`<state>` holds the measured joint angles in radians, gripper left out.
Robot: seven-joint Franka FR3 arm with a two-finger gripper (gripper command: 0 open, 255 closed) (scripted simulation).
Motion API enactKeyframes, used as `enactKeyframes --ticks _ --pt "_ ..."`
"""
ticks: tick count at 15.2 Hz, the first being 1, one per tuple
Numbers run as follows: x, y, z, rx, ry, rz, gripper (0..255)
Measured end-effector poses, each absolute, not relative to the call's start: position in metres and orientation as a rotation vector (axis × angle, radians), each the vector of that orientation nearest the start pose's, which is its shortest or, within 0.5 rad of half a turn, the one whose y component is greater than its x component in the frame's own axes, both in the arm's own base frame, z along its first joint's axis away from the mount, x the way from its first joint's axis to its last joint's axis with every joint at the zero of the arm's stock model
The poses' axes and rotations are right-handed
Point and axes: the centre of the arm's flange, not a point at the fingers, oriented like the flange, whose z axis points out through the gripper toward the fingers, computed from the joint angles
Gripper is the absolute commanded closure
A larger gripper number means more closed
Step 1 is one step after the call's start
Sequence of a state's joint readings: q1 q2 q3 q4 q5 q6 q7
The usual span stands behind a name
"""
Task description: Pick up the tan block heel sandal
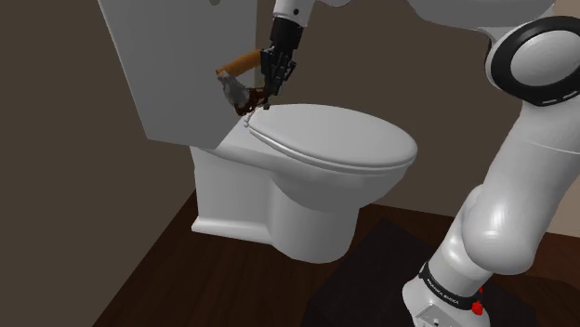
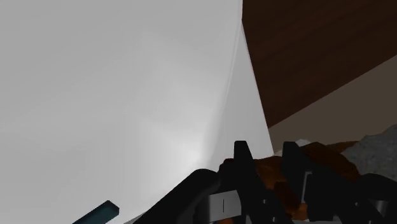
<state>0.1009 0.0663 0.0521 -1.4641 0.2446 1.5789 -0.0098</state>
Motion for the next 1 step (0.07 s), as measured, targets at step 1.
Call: enactKeyframes --ticks 1 --pt "0.5637 0.1103 0.6457 -2.879 -0.239 -0.050 255"
